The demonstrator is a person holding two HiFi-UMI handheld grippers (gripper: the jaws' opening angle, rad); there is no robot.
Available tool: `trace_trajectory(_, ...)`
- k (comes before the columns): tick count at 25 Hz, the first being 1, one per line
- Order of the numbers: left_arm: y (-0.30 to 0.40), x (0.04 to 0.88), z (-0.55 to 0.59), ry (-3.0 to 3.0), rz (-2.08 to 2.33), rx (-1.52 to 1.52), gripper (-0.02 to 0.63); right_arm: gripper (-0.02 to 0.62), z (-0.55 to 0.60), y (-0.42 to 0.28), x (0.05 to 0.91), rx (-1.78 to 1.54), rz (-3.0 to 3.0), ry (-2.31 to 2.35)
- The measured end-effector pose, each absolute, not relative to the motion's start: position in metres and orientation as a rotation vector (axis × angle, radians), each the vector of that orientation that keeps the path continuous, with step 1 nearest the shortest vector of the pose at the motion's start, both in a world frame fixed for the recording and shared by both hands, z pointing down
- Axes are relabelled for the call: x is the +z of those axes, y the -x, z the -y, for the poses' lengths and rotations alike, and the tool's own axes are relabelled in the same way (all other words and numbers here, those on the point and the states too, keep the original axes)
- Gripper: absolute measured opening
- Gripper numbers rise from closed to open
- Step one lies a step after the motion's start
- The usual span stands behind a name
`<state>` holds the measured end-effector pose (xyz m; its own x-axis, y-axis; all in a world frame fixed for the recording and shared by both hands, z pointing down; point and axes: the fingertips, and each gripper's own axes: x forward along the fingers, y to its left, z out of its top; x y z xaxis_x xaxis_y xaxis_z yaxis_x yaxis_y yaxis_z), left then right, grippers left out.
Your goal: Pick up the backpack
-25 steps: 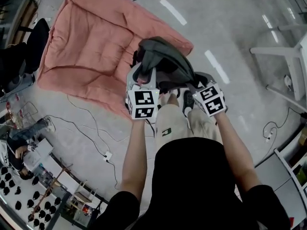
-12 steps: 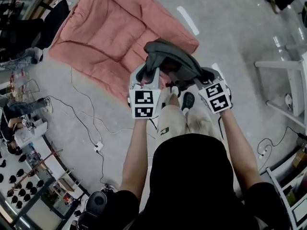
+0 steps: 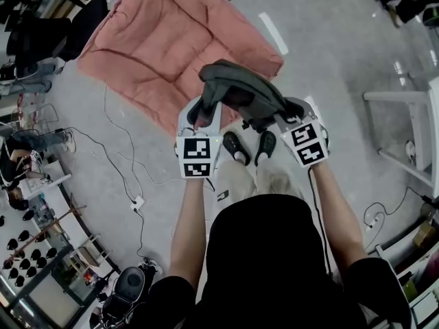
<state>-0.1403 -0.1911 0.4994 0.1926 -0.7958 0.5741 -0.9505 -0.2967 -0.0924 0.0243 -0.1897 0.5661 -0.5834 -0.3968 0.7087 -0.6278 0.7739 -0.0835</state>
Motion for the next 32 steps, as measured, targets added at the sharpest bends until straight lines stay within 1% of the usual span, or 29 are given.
trace_trajectory(5,0.151,0.5,0.173,-2.171,1.662,0.772,0.14,0.14,0.174,-0.014,0.566,0.419,2.274,-0.771)
trace_trajectory(12,0.195,0.495,0.144,-2.177,1.669,0.725,0.14,0.14,0.153,0.029,0.558,0.373,2.268,-0.773)
trace_trajectory(15,0.214,0.483,0.137,-2.215,1.667,0.686,0.14,0.14,0.146,0.046,0.543,0.339,2.269,-0.802)
trace_trajectory(23,0.231,0.438,0.129,-2.339,1.673,0.594,0.14,0.14,0.137,0.061,0.494,0.234,2.289,-0.923)
trace_trajectory(32,0.272,0.38,0.127,-2.427,1.678,0.45,0.14,0.14,0.139,0.098,0.429,0.071,2.312,-1.033)
